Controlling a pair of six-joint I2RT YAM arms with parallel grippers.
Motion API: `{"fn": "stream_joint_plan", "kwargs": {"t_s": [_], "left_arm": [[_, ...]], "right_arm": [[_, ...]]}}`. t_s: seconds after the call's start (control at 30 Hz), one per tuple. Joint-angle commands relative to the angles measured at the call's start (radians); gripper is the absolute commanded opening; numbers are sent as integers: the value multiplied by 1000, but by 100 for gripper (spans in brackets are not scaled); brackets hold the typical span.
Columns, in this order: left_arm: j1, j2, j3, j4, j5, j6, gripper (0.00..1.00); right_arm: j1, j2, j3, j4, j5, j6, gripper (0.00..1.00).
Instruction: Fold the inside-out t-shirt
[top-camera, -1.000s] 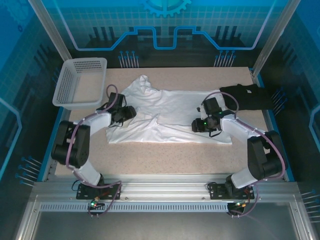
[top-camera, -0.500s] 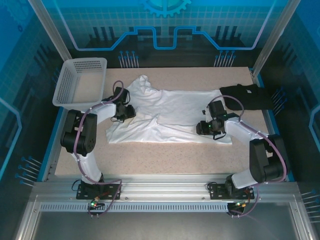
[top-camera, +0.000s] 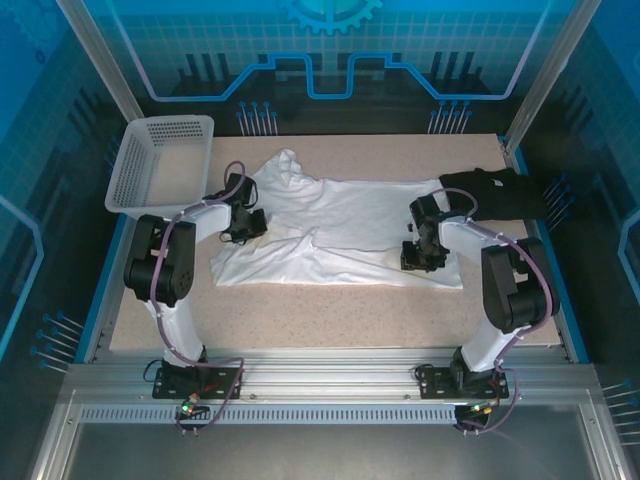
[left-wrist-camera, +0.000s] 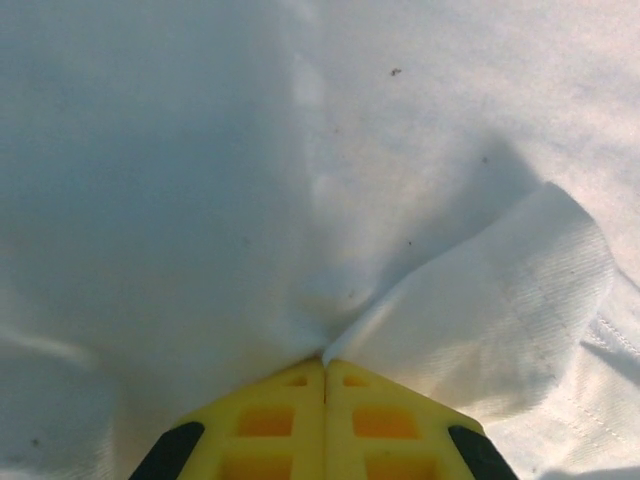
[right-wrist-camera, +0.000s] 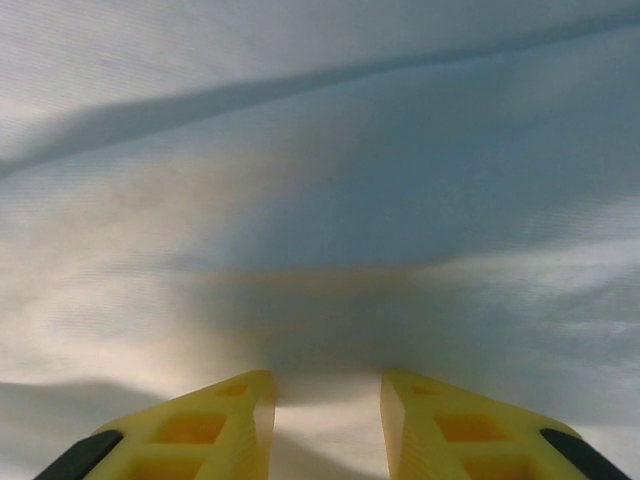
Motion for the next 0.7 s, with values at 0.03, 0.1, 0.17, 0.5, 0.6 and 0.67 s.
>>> {"fn": "stream_joint_plan", "kwargs": {"t_s": [0.03, 0.1, 0.17, 0.5, 0.6, 0.67], "left_arm": [[34, -60, -5, 7, 8, -9, 0], [37, -66, -5, 10, 14, -11, 1], [39, -70, -3, 7, 13, -12, 1], [66, -94, -14, 12, 22, -13, 2], [78, -96, -18, 16, 21, -14, 2], [90, -88, -20, 22, 25, -17, 4]], "right_arm": [[-15, 27, 33, -65, 31, 14, 33], [-17, 34, 37, -68, 30, 13, 33], [-16, 40, 41, -72, 33, 12, 33], [-19, 50, 46, -81, 44, 10, 32], [-19, 55, 48, -84, 42, 9, 33], [-19, 56, 50, -84, 42, 8, 33]]}}
